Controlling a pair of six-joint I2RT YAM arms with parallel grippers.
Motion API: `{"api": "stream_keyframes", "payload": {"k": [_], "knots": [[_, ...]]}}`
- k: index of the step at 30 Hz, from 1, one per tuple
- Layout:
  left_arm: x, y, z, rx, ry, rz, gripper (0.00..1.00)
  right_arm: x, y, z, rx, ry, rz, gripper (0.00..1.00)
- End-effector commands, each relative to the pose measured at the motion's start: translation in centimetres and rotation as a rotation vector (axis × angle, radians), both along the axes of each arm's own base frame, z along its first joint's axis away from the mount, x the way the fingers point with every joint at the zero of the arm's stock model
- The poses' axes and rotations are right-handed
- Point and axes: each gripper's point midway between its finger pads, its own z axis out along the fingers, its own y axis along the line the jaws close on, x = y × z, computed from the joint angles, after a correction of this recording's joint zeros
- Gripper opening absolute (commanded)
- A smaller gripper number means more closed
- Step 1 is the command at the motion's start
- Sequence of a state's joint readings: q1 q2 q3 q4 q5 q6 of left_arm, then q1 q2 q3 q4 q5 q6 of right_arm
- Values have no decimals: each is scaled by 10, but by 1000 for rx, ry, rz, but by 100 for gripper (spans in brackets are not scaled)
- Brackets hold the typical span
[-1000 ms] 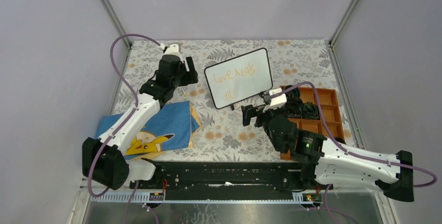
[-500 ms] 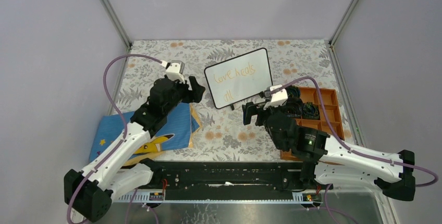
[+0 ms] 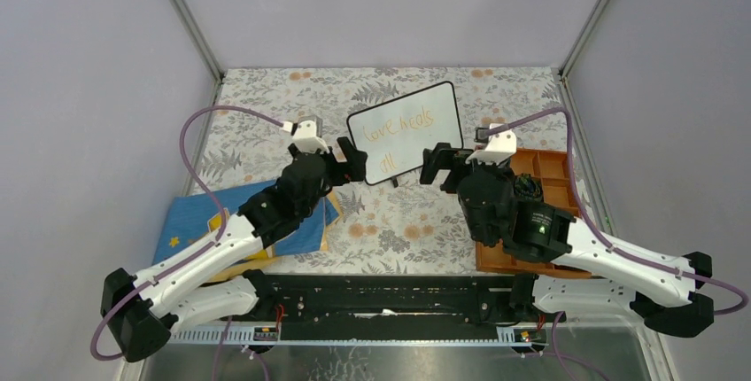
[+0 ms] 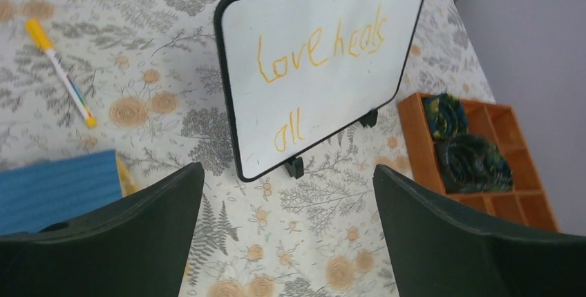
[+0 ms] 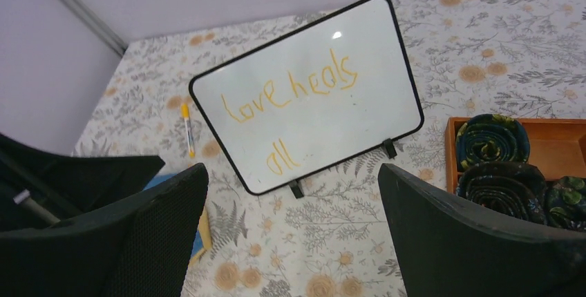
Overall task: Write a sentence on the whiteboard
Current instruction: Reset both arms
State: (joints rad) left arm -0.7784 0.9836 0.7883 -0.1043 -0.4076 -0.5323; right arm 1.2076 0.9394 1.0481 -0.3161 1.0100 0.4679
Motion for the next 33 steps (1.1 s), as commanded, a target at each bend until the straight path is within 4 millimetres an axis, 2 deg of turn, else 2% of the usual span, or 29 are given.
{"api": "stream_keyframes", "payload": {"k": [1, 4, 6, 8, 11, 12, 14, 16, 18, 23, 26, 29, 33], "knots": [[3, 31, 20, -195, 2, 323, 99, 12, -19, 44, 127, -83, -179, 100], [-3, 28, 42, -193, 4, 297, 99, 17, -2, 68, 61, -94, -136, 100], [-4, 26, 59, -102, 12, 257, 99, 17, 17, 91, 9, -105, -33, 100], [-3, 26, 72, 38, 17, 216, 94, 18, 30, 112, -13, -132, 20, 100], [1, 29, 85, 191, 23, 200, 98, 22, 28, 137, 46, -204, -11, 100], [2, 31, 89, 217, 17, 200, 99, 22, 26, 147, 119, -247, -18, 100], [2, 32, 99, 242, -6, 181, 99, 15, 29, 161, 210, -370, 59, 100], [1, 33, 111, 245, -48, 154, 99, 8, 30, 166, 208, -460, 118, 100], [-3, 32, 126, 233, -102, 115, 99, 14, 25, 172, 156, -449, 64, 100], [-6, 39, 159, 196, -232, 107, 99, 31, 30, 154, -30, -408, -46, 100], [-6, 42, 181, 156, -283, 121, 99, 31, 28, 150, -44, -428, -51, 100], [-6, 43, 205, 127, -311, 132, 99, 26, 19, 158, -35, -443, -37, 100], [-14, 51, 246, 96, -367, 127, 99, 20, -1, 187, -20, -476, -61, 100]]}}
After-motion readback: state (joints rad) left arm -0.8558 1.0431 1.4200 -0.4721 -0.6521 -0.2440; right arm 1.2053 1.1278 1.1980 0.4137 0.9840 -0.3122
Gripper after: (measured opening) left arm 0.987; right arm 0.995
